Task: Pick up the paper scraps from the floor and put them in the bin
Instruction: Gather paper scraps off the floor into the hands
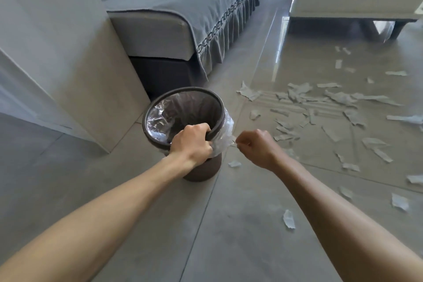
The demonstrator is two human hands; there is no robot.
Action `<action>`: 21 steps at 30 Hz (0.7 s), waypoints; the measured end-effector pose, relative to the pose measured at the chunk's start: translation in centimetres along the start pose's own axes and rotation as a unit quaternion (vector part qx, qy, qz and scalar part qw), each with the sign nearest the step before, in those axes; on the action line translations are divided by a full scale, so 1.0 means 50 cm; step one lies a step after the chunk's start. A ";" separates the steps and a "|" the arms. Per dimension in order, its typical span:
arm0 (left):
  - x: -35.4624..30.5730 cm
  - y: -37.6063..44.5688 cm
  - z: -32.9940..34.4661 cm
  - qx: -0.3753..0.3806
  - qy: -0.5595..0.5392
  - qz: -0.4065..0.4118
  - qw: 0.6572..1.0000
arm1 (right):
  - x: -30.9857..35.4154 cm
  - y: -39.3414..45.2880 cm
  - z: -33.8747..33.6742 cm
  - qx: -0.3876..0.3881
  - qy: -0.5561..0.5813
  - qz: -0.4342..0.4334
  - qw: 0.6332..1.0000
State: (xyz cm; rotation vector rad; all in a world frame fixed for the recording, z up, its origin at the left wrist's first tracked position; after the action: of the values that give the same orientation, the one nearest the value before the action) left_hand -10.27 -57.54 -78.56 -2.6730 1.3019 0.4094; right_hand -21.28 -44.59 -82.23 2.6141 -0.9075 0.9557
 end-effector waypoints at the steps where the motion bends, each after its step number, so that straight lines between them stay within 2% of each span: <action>1: -0.009 -0.002 -0.001 -0.004 0.018 0.000 1.000 | -0.007 -0.004 -0.006 0.000 0.004 0.010 1.000; 3: -0.048 -0.008 -0.009 -0.049 0.089 0.039 0.994 | -0.030 -0.019 -0.018 0.016 0.004 0.031 0.999; 5: -0.102 -0.019 -0.013 -0.109 0.136 0.126 0.977 | -0.058 -0.031 -0.020 0.038 0.000 0.051 0.998; 6: -0.136 -0.026 -0.004 -0.118 0.149 0.170 0.967 | -0.080 -0.040 -0.023 0.044 0.001 0.065 0.997; 8: -0.181 -0.032 0.032 -0.090 0.159 0.216 0.959 | -0.121 -0.055 -0.028 0.048 0.011 0.089 0.995; 10: -0.200 -0.029 0.078 -0.035 0.112 0.191 0.974 | -0.163 -0.067 -0.036 0.035 0.028 0.108 0.993; 14: -0.193 0.002 0.138 0.046 0.040 0.091 0.994 | -0.223 -0.094 -0.068 -0.019 0.070 0.130 0.989; 16: -0.187 0.019 0.164 0.113 0.033 0.051 0.992 | -0.244 -0.122 -0.075 -0.015 0.077 0.133 0.988; 18: -0.180 0.032 0.202 0.184 0.042 0.011 0.982 | -0.272 -0.152 -0.066 0.028 0.064 0.137 0.988; 21: -0.169 0.048 0.284 0.223 0.049 -0.038 0.973 | -0.331 -0.176 -0.050 0.039 0.062 0.161 0.984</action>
State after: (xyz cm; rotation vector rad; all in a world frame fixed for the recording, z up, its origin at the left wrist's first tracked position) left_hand -19.71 -49.26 -89.54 -2.3739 1.1457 -0.0291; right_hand -27.03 -28.78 -90.84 2.4807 -1.3105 1.2405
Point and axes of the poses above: each hand's wrist, its own y-axis towards the middle knuckle, its own z-axis out of the palm, x = y × z, the point moved 7 cm from there along y, towards the middle knuckle, and after that the axes turned 3 degrees about -z, right-handed, at the moved point
